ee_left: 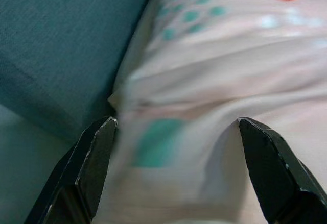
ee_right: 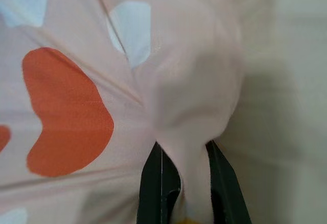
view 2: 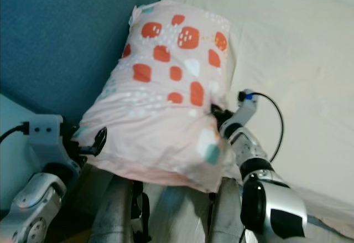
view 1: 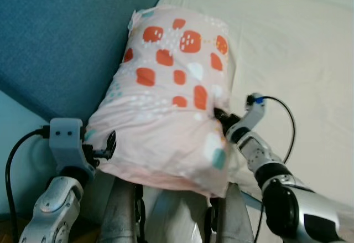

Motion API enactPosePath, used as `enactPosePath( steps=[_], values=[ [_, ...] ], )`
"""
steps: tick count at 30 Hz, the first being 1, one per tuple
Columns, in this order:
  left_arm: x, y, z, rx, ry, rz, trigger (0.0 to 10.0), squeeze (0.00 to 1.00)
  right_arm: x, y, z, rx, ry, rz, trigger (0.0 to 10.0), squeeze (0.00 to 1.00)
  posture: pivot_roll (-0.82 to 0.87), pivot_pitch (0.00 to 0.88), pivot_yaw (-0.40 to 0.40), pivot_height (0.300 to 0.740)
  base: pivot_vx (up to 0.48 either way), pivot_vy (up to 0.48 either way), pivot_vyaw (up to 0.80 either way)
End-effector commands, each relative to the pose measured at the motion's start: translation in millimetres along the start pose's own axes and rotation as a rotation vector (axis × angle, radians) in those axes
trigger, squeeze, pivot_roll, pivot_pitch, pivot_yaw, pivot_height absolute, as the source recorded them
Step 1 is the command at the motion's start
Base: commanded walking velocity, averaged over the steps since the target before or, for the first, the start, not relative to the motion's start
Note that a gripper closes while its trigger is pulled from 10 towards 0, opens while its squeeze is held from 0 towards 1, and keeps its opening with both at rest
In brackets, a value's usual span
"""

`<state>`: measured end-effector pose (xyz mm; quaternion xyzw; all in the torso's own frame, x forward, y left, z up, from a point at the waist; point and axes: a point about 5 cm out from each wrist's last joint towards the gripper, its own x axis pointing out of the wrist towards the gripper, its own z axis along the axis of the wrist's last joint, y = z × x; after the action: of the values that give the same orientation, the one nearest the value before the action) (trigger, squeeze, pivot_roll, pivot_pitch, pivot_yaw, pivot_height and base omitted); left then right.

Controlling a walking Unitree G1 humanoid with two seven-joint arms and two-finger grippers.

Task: Clean up the room

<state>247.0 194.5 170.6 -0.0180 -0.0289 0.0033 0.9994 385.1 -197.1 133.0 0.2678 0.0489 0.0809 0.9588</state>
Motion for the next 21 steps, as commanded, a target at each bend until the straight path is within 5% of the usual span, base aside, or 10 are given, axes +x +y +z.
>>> enactPosePath(
  steps=[1,2,5,6,8,10,15,17,21],
  values=[
    [-1.0,-0.1,-8.9,0.002,0.027,0.01,10.0,0.0,-14.8,-31.8,17.8,-0.001,-0.107,-0.154,0.0,0.0,0.14,0.407,-0.038,0.596,0.0,0.0,0.0],
    [5.0,-3.7,-8.7,-0.008,0.015,0.001,10.0,0.0,-26.3,-51.3,40.5,-0.026,-0.204,-0.245,0.0,0.0,0.12,0.385,-0.038,0.596,0.0,0.0,0.0],
    [5.0,-3.7,-8.7,-0.008,0.015,0.001,10.0,0.0,-26.3,-51.3,40.5,-0.026,-0.204,-0.245,0.0,0.0,0.12,0.385,-0.038,0.596,0.0,0.0,0.0],
    [11.4,-7.6,-7.5,-0.021,0.0,-0.01,10.0,0.0,-42.1,-71.9,64.2,-0.054,-0.304,-0.344,0.0,0.0,0.11,0.368,-0.037,0.596,0.0,0.0,0.0],
    [11.4,-7.6,-7.5,-0.021,0.0,-0.01,10.0,0.0,-42.1,-71.9,64.2,-0.054,-0.304,-0.344,0.0,0.0,0.11,0.368,-0.037,0.596,0.0,0.0,0.0],
    [24.0,-16.4,-6.8,-0.046,-0.02,-0.036,10.0,0.0,-75.1,-101.2,108.9,-0.121,-0.491,-0.528,0.0,0.0,0.09,0.336,-0.032,0.596,0.0,0.0,0.0],
    [27.7,-24.6,-9.6,-0.122,-0.003,-0.069,10.0,0.0,-80.9,-102.8,125.5,-0.145,-0.555,-0.581,0.0,0.0,0.09,0.326,-0.038,0.596,0.0,0.0,0.0],
    [21.2,-41.8,-21.1,-0.314,0.097,-0.201,10.0,0.0,-71.0,-92.5,127.4,-0.148,-0.558,-0.56,0.0,0.0,0.11,0.322,-0.047,0.596,0.0,0.0,0.0],
    [2.8,-56.6,-36.4,-0.457,0.206,-0.322,10.0,0.0,-63.0,-82.9,131.4,-0.173,-0.562,-0.567,0.0,0.0,0.12,0.324,-0.059,0.596,0.0,0.0,0.0]
  ],
)
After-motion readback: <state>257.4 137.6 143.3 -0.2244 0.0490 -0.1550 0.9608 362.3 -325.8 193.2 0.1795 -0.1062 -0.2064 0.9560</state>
